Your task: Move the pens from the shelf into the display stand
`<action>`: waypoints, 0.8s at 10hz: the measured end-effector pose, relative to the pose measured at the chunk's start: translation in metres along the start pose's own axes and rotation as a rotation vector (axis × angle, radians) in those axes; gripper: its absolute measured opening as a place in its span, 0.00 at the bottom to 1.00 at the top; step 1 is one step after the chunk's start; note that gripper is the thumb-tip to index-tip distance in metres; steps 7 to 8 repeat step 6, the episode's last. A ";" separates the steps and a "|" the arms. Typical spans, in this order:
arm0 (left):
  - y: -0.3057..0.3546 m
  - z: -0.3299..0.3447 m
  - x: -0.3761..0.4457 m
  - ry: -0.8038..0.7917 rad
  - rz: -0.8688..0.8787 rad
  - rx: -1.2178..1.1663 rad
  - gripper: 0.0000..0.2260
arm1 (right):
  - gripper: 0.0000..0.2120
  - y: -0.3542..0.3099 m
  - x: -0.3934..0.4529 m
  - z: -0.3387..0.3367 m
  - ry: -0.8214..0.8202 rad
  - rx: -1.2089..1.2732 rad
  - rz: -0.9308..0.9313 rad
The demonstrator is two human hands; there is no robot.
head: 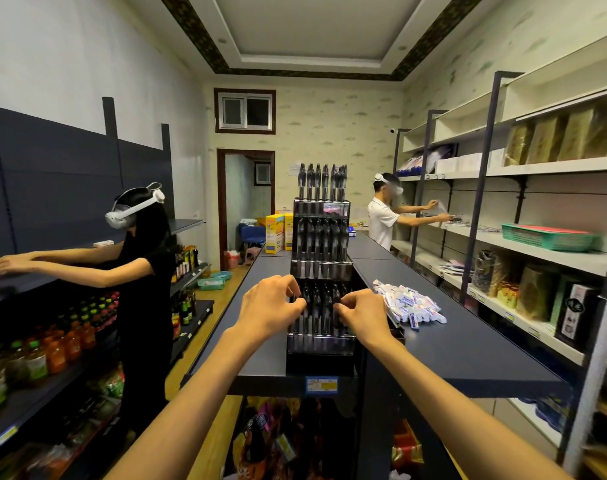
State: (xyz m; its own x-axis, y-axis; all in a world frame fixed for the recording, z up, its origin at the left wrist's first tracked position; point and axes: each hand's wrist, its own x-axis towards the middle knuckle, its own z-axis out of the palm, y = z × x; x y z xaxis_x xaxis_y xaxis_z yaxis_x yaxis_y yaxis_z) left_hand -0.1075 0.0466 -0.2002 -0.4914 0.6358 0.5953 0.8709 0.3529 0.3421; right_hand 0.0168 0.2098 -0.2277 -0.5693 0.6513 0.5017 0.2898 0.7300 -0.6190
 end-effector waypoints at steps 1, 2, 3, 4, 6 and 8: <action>-0.002 -0.005 0.004 -0.004 -0.009 0.018 0.08 | 0.11 -0.003 0.002 -0.002 -0.020 -0.039 0.002; -0.005 -0.012 0.010 -0.025 -0.014 0.044 0.09 | 0.11 -0.004 0.001 -0.002 -0.046 -0.075 0.022; -0.006 -0.022 0.014 -0.034 -0.027 0.064 0.10 | 0.11 -0.002 -0.002 -0.001 -0.086 -0.120 0.058; -0.006 -0.030 0.017 -0.027 -0.028 0.077 0.10 | 0.12 -0.002 -0.004 -0.005 -0.092 -0.129 0.060; 0.004 -0.044 0.029 -0.015 -0.038 0.094 0.12 | 0.11 -0.015 -0.003 -0.034 -0.151 -0.208 0.069; 0.004 -0.044 0.029 -0.015 -0.038 0.094 0.12 | 0.11 -0.015 -0.003 -0.034 -0.151 -0.208 0.069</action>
